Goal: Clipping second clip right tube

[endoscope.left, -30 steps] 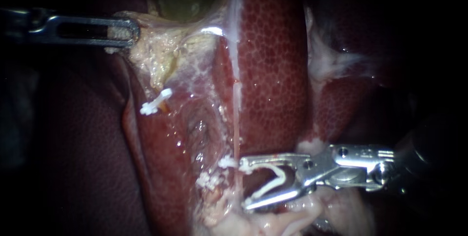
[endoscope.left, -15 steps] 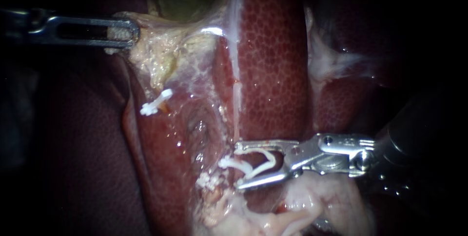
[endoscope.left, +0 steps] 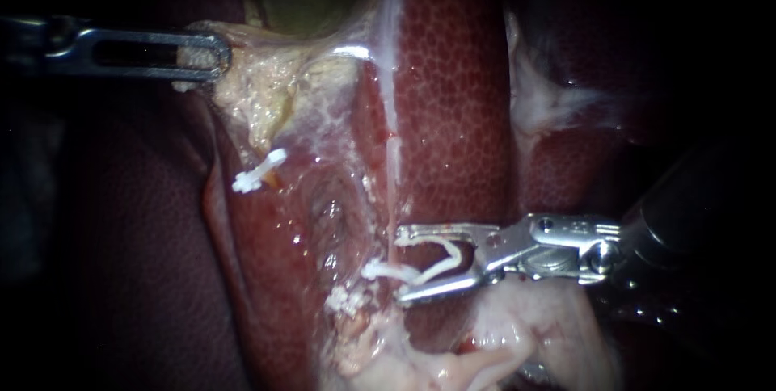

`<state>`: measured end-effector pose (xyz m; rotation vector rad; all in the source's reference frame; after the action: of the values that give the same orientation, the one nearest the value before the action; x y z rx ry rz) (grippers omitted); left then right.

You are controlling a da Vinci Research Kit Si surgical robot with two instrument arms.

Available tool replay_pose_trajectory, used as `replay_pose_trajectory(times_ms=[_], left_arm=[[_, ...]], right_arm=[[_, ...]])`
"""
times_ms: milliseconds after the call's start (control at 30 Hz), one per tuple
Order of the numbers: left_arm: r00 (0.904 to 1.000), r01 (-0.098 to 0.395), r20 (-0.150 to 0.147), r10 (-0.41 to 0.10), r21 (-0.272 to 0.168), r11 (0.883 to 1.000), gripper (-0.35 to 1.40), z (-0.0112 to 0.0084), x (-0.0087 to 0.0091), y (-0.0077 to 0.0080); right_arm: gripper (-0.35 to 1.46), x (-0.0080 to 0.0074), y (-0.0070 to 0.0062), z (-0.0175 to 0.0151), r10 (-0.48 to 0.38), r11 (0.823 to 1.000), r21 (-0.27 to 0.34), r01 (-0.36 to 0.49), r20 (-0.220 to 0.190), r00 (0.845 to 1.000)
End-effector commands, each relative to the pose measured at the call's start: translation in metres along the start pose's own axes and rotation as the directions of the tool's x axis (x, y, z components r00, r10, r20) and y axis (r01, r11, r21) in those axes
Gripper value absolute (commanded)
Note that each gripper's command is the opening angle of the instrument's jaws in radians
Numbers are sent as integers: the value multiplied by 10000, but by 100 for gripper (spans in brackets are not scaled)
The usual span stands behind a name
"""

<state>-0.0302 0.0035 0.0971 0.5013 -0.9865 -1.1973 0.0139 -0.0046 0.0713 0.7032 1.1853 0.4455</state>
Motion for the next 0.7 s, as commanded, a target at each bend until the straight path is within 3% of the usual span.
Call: replay_pose_trajectory(times_ms=[33, 700], left_arm=[[10000, -3, -2, 3, 1, 10000, -35, 0, 0, 0], [10000, 0, 1, 0, -5, 10000, -35, 0, 0, -1]], right_arm=[[58, -1, 1, 1, 60, 10000, -16, -60, 32, 10000], [58, -3, 13, 34, 691, 9974, -232, -689, 58, 9976]])
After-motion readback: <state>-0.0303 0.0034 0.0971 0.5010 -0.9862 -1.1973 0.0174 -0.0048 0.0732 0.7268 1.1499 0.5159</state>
